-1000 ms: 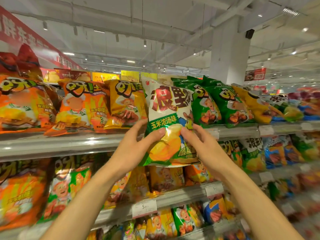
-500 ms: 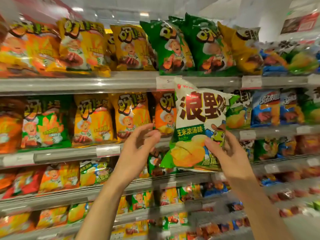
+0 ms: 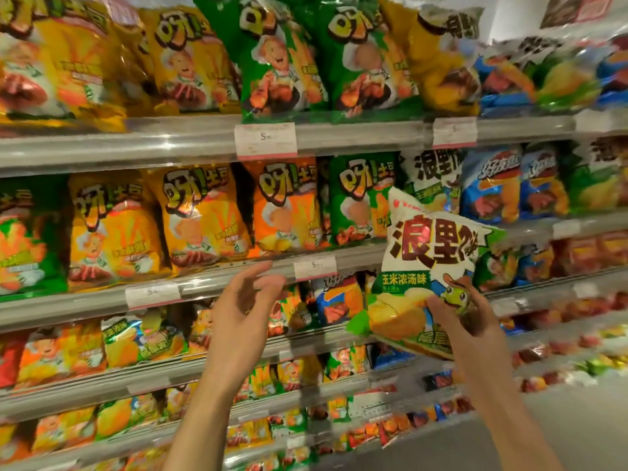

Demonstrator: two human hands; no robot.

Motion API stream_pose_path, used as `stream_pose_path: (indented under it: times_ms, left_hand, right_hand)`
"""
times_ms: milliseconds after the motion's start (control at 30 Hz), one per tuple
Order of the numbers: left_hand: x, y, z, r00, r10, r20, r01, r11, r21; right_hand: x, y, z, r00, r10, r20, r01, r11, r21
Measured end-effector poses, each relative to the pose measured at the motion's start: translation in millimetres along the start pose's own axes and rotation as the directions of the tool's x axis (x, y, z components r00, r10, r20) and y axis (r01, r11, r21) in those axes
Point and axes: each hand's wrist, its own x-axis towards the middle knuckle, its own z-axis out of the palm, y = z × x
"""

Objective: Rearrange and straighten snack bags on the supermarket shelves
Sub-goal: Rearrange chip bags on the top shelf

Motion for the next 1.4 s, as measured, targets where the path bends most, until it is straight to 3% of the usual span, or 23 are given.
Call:
stream_pose_path:
  times_ms: [267,500,833,1067,1233,1300,1400]
  left_hand:
    - [29.1,-1.9,50.4,0.997,0.055,0.046,-0.052,0.995,-0.080]
    - [55.6,11.1,113.4,0.994,0.106,0.004,-0.105,0.994,-0.030]
    - [71.6,41.7,258.5,0.970,0.180,-0.160,-0.185,0.983,-0.014]
    - [97.3,93.8,310.5,0.903,0.333,-0.270,-0.289,0.938,0.190]
    - [122.8,131.0,307.9,0.783,0.474,-0.404,-0.303,0.856,0.418]
    - [137.9,146.3,305.9,0.760,0.517,-0.394,-0.288,0.811,0.508]
    - [162.7,165.8,310.1,0.783,0.547,-0.295,-0.250,0.712,0.656]
  right_hand:
    - [31.8,-12.5,-30.0,0.997,-0.058,-0.041,0.059,0.998,0.008]
    - [94.0,-26.3,-71.8,0.994,-0.098,-0.053,0.097,0.995,-0.017]
    - [218.5,-43.5,-167.0,0.964,-0.211,0.162,0.211,0.977,0.017]
    - [284.7,-63.3,-198.6,0.926,-0.261,0.273,0.257,0.965,0.049]
    - [305.2,-80.4,-194.4,0.905,-0.291,0.312,0.298,0.954,0.025]
    - [312.4,-87.1,-189.7,0.897,-0.300,0.325,0.310,0.951,0.024]
    - [316.7,-96.7,-184.2,0.892,-0.306,0.334,0.314,0.949,0.031]
